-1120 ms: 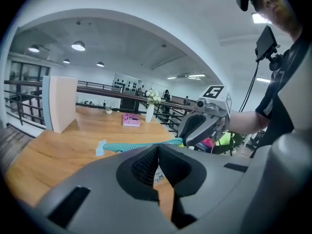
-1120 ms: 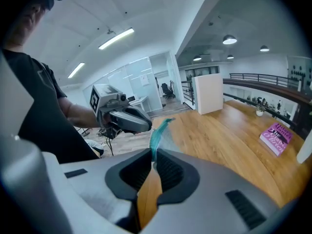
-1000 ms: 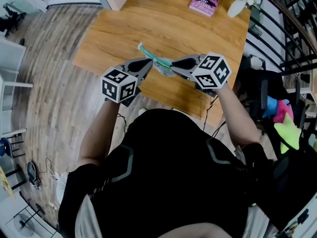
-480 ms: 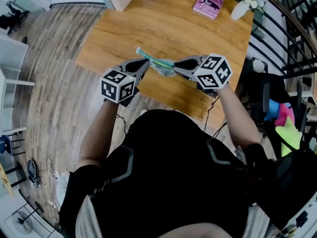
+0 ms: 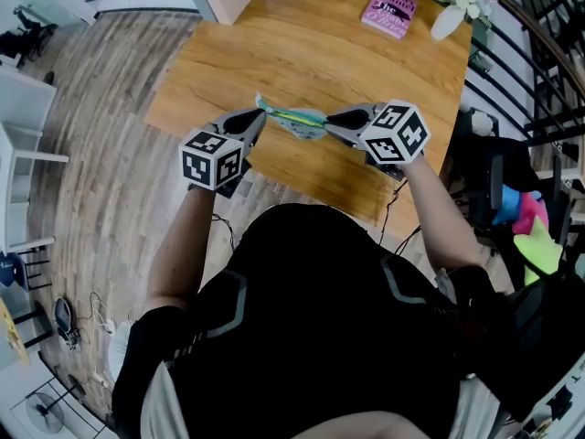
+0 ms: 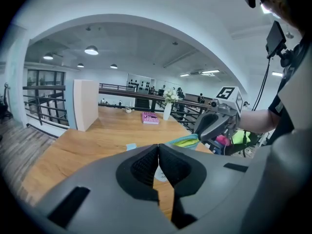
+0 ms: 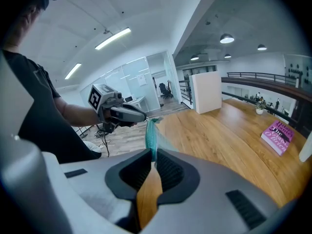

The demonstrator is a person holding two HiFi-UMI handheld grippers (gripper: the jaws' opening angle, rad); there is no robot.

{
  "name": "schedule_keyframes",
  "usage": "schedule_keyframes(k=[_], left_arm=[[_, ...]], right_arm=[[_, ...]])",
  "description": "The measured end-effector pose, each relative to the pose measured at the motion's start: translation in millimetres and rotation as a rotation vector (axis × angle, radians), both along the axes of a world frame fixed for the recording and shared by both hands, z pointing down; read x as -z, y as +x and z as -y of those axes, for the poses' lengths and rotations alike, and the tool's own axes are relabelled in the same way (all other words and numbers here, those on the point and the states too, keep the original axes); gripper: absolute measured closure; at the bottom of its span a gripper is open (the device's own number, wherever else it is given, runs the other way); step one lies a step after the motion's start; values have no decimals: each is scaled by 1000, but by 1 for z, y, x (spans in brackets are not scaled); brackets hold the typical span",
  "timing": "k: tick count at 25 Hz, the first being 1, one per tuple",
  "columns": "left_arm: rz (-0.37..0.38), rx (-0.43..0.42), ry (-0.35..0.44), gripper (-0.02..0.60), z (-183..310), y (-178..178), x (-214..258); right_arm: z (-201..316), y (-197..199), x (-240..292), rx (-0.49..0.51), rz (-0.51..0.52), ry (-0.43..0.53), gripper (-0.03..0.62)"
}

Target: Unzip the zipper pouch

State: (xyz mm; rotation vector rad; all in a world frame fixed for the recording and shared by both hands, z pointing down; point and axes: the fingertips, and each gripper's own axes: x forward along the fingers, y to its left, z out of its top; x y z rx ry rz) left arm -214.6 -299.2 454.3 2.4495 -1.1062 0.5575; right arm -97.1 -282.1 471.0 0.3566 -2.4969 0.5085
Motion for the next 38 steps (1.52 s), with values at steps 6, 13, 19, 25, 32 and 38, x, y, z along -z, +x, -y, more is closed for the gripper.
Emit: schedule_keyframes(k=[6,13,19,25,32,38], left_arm=[[-29,36,-45,551,11,-25,-7],[-20,61,-75,551,24,-49,-21],[-16,9,-79,551,41,-45,-32],[5,-45,-24,551,77,-24,-31],[-33,-11,54,551,139,1,-9],[60,-2,13,551,143,4,-66]], right_arm=[[11,-7,-5,-32,-5,-2,548],[25,-5,-21,-94,-31,-22,546],[44,-2,-36,-152,-64,-25,546],[81,17,-41,-246,-114,8,543],[154,39,-22,-405,-138,198,543],[149,40,-73,-397,-177,140,542]])
